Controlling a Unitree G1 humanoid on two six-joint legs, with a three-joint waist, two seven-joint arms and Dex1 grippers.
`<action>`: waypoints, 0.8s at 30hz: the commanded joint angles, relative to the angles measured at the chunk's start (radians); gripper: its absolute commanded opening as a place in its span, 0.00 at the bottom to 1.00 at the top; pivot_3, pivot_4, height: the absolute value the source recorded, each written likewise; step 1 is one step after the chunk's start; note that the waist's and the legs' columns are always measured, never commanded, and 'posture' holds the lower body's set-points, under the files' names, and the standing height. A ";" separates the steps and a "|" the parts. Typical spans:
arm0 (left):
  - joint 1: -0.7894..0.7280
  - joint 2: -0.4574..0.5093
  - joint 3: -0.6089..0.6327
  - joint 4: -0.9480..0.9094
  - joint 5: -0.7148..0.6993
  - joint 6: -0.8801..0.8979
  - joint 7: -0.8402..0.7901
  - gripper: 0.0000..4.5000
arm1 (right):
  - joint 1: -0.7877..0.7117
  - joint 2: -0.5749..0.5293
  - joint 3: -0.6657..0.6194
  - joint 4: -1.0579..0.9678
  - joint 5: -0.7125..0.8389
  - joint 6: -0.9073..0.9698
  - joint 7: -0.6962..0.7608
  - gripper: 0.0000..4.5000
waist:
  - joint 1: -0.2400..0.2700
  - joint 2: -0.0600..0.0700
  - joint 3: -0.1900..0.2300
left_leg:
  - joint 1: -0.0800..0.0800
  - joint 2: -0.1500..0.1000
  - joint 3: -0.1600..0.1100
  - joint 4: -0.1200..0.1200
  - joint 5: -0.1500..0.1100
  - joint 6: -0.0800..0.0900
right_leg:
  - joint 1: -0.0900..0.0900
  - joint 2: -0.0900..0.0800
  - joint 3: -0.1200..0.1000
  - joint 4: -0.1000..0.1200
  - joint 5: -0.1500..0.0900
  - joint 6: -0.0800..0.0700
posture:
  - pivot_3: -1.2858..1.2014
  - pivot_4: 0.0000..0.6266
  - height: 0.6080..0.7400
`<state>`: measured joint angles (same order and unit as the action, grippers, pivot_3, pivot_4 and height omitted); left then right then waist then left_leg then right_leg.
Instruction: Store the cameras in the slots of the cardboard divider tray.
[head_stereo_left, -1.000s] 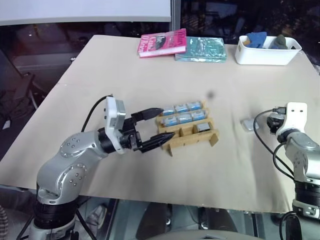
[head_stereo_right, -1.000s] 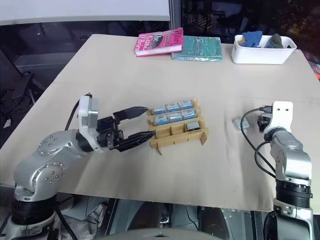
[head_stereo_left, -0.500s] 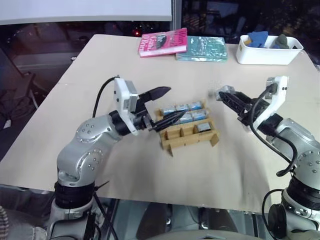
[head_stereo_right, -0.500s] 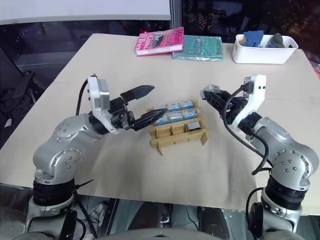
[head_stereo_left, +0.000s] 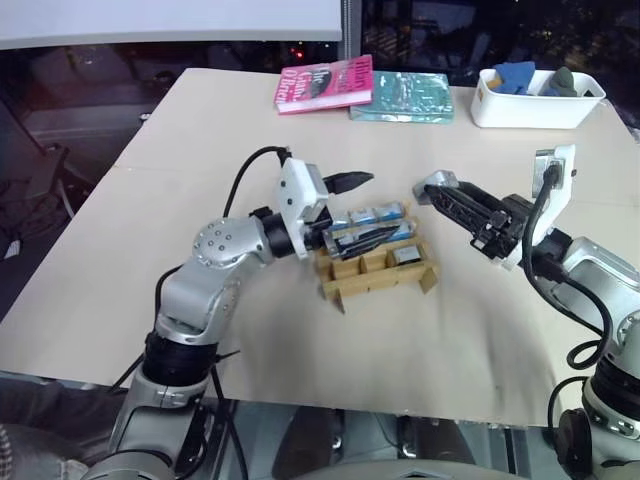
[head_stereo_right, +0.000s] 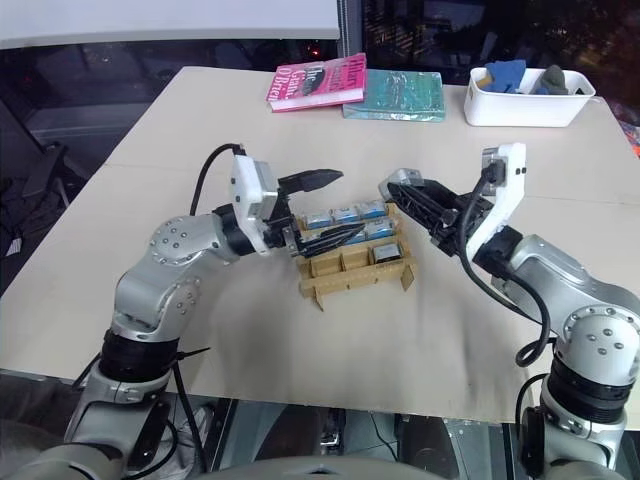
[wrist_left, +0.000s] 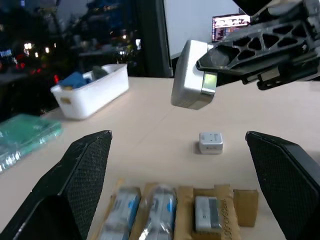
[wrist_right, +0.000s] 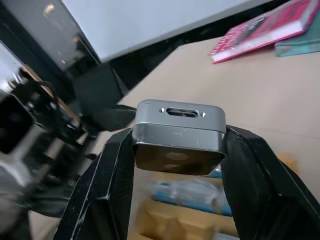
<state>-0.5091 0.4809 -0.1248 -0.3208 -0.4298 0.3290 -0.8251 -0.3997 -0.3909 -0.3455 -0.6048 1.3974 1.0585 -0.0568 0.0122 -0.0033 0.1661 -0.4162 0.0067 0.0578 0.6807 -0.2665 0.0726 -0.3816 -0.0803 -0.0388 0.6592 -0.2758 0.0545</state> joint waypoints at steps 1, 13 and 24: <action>-0.042 -0.029 -0.010 0.012 0.036 -0.087 -0.011 1.00 | -0.006 -0.022 0.025 -0.027 0.092 -0.055 -0.054 0.44 | 0.000 0.000 0.000 | 0.000 0.000 0.000 0.000 0.000 0.000 | 0.000 0.000 0.000 0.000 0.000 0.000 | 0.52 0.24 1.00; -0.069 -0.082 -0.042 0.052 0.077 -0.166 -0.050 0.94 | 0.009 -0.078 0.122 -0.043 0.195 -0.181 -0.136 0.44 | 0.000 0.000 0.000 | 0.000 0.000 0.000 0.000 0.000 0.000 | 0.000 -0.001 0.000 -0.001 0.000 0.000 | 0.52 0.24 1.00; -0.067 -0.089 -0.037 0.052 0.071 -0.166 -0.060 0.15 | 0.020 -0.134 0.167 -0.044 0.219 -0.246 -0.140 0.44 | 0.000 0.000 0.000 | -0.001 0.000 0.000 0.000 0.000 0.001 | 0.000 -0.001 0.000 -0.001 0.000 0.000 | 0.52 0.24 1.00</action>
<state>-0.5658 0.3983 -0.1639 -0.2509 -0.3435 0.1780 -0.8696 -0.3747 -0.5093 -0.1705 -0.6119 1.5891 0.8432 -0.2054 0.0121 -0.0036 0.1662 -0.4168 0.0069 0.0577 0.6807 -0.2666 0.0731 -0.3816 -0.0815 -0.0391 0.6584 -0.2757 0.0546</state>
